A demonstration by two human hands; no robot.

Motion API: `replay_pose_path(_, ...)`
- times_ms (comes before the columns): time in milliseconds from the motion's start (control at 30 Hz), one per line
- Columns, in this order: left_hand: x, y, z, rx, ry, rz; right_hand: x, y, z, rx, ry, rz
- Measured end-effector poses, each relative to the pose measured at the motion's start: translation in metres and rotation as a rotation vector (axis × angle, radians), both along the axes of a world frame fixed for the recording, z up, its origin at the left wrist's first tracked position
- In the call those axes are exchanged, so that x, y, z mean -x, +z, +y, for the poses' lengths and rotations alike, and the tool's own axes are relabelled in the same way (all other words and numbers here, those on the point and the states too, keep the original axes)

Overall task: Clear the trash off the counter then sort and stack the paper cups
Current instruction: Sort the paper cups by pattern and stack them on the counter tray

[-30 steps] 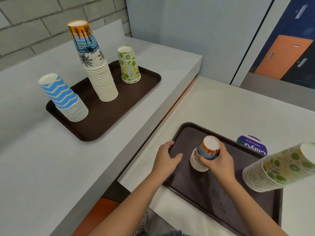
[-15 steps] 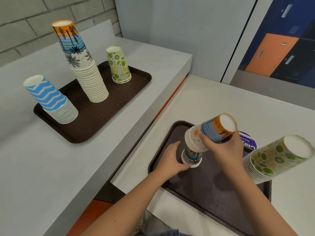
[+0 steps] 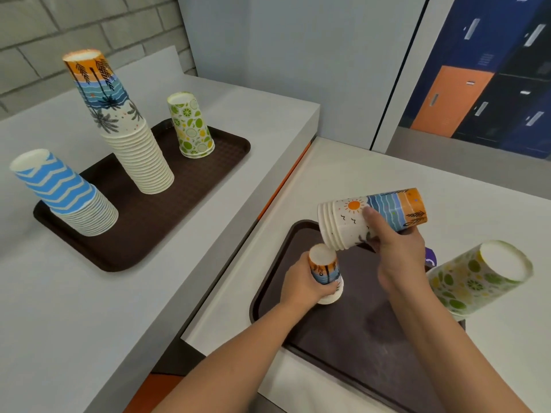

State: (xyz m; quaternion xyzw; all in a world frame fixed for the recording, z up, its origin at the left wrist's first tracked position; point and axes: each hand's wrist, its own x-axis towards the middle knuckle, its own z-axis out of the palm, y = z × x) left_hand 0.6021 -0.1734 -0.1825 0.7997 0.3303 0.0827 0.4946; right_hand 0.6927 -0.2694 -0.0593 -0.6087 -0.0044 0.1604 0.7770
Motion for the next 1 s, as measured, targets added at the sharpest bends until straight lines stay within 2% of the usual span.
replay_pose_path(200, 0.031, 0.061, 0.048, 0.079, 0.28, -0.162, 0.001, 0.012, 0.036, -0.221, 0.071, 0.232)
replay_pose_path(300, 0.052, 0.112, 0.09, 0.074, 0.371, -0.257, 0.006, 0.025, 0.062, -0.292, 0.131, 0.269)
replay_pose_path(433, 0.084, 0.195, 0.142, -0.086, 0.46, -0.384, 0.016, 0.051, 0.106, -0.387, 0.231, 0.265)
replay_pose_path(533, 0.109, 0.257, 0.184, -0.313, 0.54, -0.417, 0.022, 0.078, 0.144, -0.471, 0.306, 0.272)
replay_pose_path(667, 0.128, 0.323, 0.239, -0.537, 0.637, -0.47, 0.031, 0.12, 0.201, -0.498, 0.382, 0.188)
replay_pose_path(767, 0.126, 0.349, 0.279, -0.618, 0.661, -0.457, 0.04, 0.152, 0.242, -0.536, 0.404, 0.14)
replay_pose_path(1000, 0.104, 0.319, 0.337, -0.479, 0.593, -0.268, 0.056, 0.222, 0.329, -0.52, 0.419, -0.19)
